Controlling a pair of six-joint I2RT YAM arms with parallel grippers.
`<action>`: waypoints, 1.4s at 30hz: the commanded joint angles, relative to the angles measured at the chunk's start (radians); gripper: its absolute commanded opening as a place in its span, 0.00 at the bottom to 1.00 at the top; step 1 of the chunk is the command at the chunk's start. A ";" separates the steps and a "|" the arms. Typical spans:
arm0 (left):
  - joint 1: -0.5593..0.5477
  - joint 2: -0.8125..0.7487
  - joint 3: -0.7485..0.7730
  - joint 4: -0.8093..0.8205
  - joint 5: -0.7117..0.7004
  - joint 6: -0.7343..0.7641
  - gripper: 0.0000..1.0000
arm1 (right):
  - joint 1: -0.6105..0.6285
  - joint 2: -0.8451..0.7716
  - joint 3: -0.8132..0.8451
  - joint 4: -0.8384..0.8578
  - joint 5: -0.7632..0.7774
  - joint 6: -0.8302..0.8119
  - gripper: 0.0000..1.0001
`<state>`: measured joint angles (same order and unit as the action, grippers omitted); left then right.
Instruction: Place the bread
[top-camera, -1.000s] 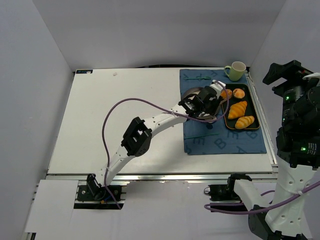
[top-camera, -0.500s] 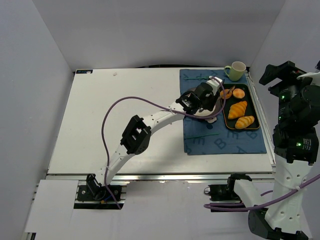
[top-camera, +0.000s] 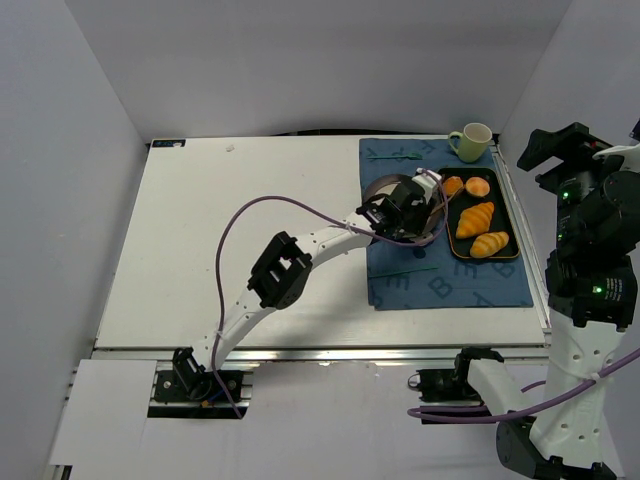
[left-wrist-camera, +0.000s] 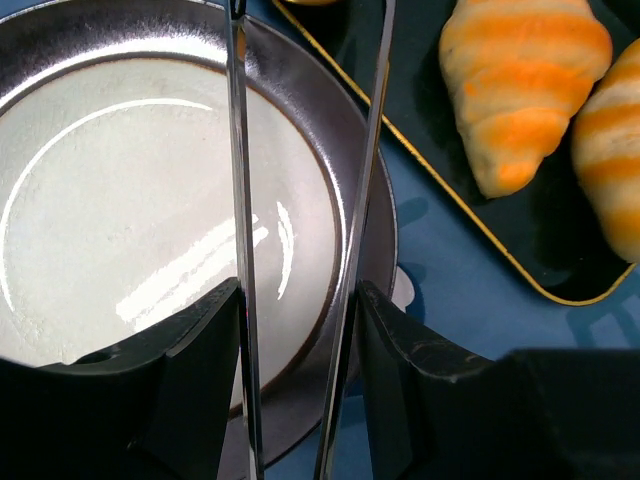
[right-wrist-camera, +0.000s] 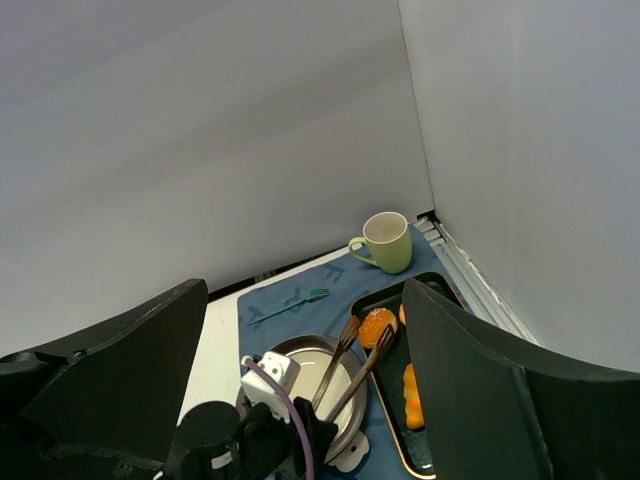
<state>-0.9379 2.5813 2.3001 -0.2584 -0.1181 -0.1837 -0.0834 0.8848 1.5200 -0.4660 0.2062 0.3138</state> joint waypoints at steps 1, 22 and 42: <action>-0.001 -0.030 0.001 0.027 -0.014 0.000 0.57 | 0.005 -0.009 -0.011 0.064 -0.007 -0.001 0.85; -0.002 -0.010 0.016 0.033 0.028 0.006 0.10 | 0.004 -0.009 -0.021 0.073 -0.008 -0.004 0.84; -0.065 -0.248 0.029 0.012 -0.084 0.032 0.00 | 0.004 -0.041 0.108 -0.049 -0.089 0.037 0.84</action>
<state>-0.9871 2.5259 2.3047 -0.2691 -0.1581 -0.1612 -0.0837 0.8734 1.5620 -0.5045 0.1757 0.3222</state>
